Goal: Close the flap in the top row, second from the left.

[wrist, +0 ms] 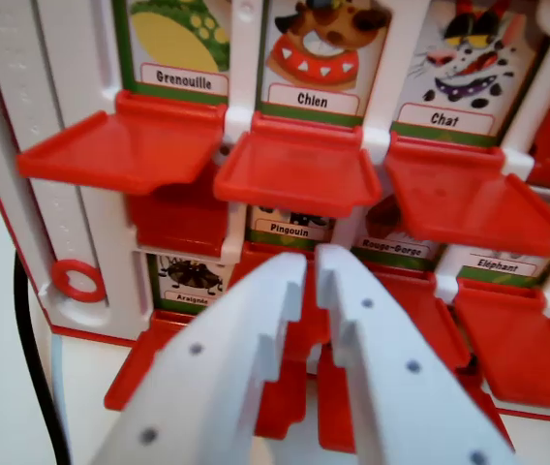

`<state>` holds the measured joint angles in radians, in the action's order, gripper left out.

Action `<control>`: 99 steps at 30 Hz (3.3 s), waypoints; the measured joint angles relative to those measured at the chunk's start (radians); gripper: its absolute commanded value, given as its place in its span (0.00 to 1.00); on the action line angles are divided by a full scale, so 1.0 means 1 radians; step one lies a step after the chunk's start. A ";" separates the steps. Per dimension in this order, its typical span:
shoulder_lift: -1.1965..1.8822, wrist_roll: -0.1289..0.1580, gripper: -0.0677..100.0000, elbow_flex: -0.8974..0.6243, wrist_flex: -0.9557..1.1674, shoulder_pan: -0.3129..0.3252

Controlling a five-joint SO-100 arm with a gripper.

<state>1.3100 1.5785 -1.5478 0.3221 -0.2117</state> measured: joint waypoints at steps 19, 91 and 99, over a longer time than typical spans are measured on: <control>-0.133 -0.023 0.01 0.176 0.000 -0.017; 1.942 -0.012 0.01 -0.792 0.758 0.160; 1.959 -0.018 0.01 -0.762 0.805 0.152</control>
<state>3.2689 1.5601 -2.3102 1.1275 -0.0598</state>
